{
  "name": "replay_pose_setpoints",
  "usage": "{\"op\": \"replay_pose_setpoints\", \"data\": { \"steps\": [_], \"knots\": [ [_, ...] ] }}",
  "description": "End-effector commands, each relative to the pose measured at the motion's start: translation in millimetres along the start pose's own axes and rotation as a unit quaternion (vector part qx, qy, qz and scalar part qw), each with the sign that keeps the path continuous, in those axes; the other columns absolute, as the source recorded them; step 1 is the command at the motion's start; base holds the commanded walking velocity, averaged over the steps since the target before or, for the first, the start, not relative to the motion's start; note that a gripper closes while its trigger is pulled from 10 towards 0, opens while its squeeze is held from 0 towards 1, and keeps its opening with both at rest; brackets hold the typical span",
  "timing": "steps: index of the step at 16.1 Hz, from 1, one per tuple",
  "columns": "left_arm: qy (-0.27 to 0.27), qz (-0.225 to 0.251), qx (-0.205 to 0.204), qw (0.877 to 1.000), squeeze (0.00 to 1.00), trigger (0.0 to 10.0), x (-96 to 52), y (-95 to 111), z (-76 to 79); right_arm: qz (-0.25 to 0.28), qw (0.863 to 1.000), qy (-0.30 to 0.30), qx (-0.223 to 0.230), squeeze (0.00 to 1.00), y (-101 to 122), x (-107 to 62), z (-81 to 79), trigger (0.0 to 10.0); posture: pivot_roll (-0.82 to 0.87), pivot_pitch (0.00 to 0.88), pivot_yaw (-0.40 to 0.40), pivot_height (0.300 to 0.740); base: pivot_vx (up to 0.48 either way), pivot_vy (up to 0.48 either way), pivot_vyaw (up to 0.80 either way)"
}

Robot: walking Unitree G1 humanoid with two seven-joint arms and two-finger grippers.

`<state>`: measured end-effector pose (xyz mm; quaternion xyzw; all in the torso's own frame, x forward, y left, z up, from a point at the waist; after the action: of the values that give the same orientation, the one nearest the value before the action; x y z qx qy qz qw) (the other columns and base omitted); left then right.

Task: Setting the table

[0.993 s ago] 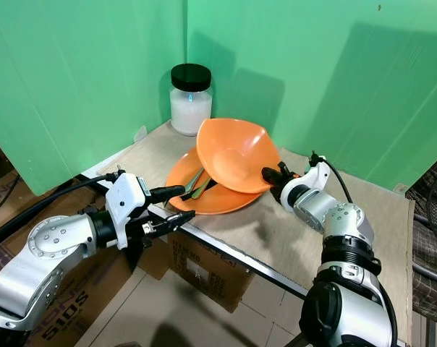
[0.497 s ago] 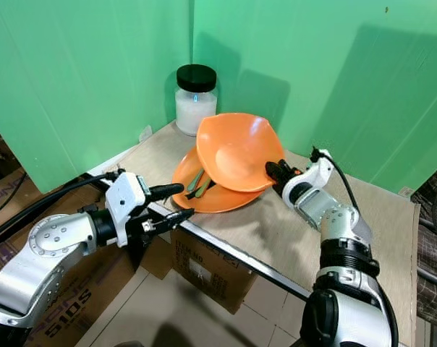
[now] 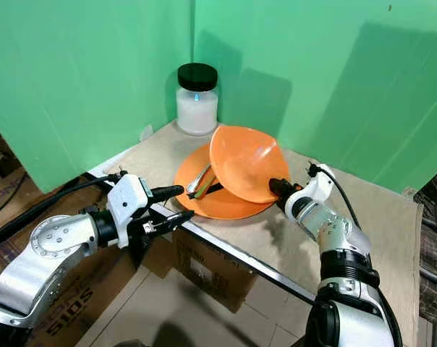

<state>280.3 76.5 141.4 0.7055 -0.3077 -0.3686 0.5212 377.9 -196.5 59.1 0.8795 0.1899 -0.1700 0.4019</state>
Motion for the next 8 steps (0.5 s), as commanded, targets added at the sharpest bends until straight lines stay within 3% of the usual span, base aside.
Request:
{"op": "replay_pose_setpoints", "data": {
  "steps": [1,5,8],
  "knots": [
    [-0.001,0.0,0.01,1.0,0.0,10.0,0.8,2.0,0.1,0.007,1.0,-0.01,-0.009,1.0,6.7,-1.0,2.5,10.0,0.06,0.0,-0.063,0.74,0.0,0.0,0.0],
    [0.0,0.0,0.013,1.0,0.0,10.0,0.6,2.1,-0.9,0.014,1.0,-0.002,-0.01,1.0,12.0,-2.9,2.3,10.0,0.06,0.0,-0.065,0.74,0.0,0.0,0.0],
    [-0.001,-0.001,0.015,1.0,0.0,10.0,1.3,2.1,-0.9,0.034,0.999,-0.008,-0.04,1.0,22.6,-6.3,5.2,10.0,0.06,0.0,-0.066,0.74,0.0,0.0,0.0]
  ]
}}
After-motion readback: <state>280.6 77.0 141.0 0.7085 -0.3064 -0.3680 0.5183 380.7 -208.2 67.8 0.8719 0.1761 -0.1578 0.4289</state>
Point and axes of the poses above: a point about 5 cm out from each wrist's last joint towards the gripper, its own x axis pointing out of the wrist towards the gripper, its own y axis along the axis of the wrist's last joint, z = x × y, the point moved 5 cm from there along x, pointing out of the wrist towards the gripper, and after that the axes turned 3 degrees about -x, right-handed, at the moved point
